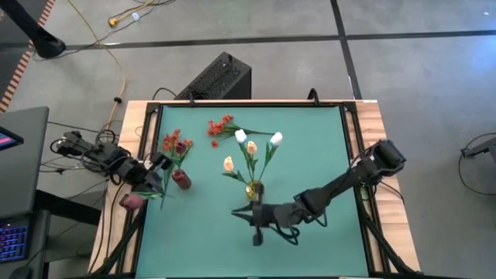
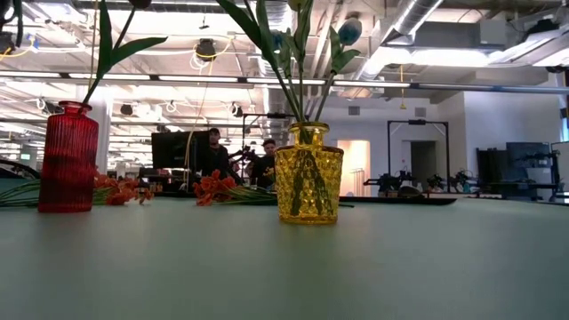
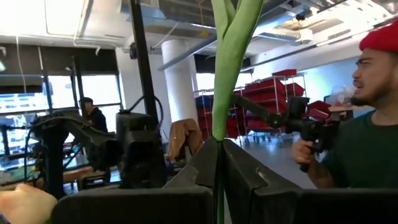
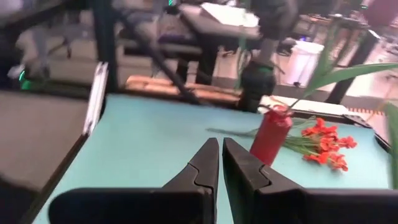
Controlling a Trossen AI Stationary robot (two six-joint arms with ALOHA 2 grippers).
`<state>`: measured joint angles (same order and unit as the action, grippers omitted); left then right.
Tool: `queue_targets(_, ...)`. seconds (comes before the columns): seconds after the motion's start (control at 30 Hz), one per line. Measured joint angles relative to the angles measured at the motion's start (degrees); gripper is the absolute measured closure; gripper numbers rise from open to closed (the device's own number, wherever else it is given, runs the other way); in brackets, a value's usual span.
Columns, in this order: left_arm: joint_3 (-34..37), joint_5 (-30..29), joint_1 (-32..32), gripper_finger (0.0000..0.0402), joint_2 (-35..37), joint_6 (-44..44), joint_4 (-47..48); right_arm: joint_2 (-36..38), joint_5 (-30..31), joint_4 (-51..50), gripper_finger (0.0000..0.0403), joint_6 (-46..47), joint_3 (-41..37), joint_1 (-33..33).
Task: Sort flowers into vase by color
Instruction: Put the red flower into the red vase
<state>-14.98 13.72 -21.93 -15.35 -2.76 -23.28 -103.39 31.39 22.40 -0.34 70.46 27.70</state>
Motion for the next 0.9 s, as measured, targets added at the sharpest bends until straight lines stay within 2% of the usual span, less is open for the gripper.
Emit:
queue_targets(0.13, 0.0, 0.99, 0.0, 0.0401, -0.02, 0.07, 0.85, -0.37, -1.69, 1.84, 0.0354, 5.24, 0.0, -1.63)
queue_targets(0.23, 0.0, 1.01, 0.0, 0.0401, -0.02, 0.17, 2.73, -2.86, -2.57, 5.19, 0.0354, 5.82, 0.0, -1.92)
queue_targets(0.47, 0.0, 1.0, 0.0, 0.0401, 0.0, -2.15, 4.04, -7.42, -3.13, 15.68, 0.0354, 1.35, 1.23, -2.43)
queue_targets(0.53, 0.03, 1.0, 0.0, 0.0401, -0.01, -2.65, 4.32, -8.19, -3.8, 16.2, 0.0354, 0.48, 2.21, -2.76)
queue_targets(0.67, 1.39, 0.11, 0.02, 0.0401, -0.02, -5.32, 4.71, -11.38, -9.84, 16.09, 0.0354, -3.34, 5.87, -3.32)
queue_targets(0.9, 2.12, -0.84, 0.01, 0.0401, -0.62, -6.05, 4.47, -19.08, -10.64, 19.14, 0.0354, -12.46, 14.56, -4.79)
